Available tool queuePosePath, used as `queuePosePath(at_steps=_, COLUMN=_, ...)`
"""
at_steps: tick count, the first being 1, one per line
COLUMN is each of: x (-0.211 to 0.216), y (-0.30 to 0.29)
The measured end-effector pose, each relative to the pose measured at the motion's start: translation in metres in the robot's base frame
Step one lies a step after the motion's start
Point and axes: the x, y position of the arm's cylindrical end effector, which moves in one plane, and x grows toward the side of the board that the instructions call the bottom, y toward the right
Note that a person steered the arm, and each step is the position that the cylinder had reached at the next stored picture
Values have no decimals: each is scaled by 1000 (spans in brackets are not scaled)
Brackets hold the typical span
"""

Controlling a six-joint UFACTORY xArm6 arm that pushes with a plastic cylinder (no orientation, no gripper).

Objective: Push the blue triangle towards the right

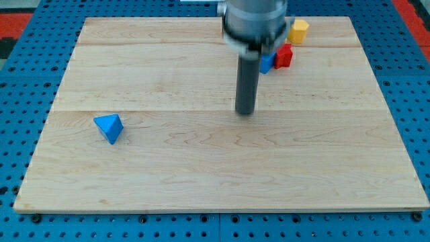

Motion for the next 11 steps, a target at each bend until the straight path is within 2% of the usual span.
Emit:
queuePosePath(at_steps=1, x=44, y=-141)
queuePosePath(at_steps=2, x=10, y=-214)
queuePosePath(at_steps=4, x=-65, y=-216)
queuePosePath(at_steps=5, x=-39, y=-237)
queuePosePath(at_steps=6, x=-56, y=-299)
queuePosePath(at_steps=7, x=-95, y=-261)
queuePosePath(at_steps=8, x=-104, y=-144)
queuePosePath(at_steps=9, x=-100, y=-126)
queuePosePath(at_steps=10, x=-76, y=-164)
queuePosePath(at_steps=11, x=-52, y=-140)
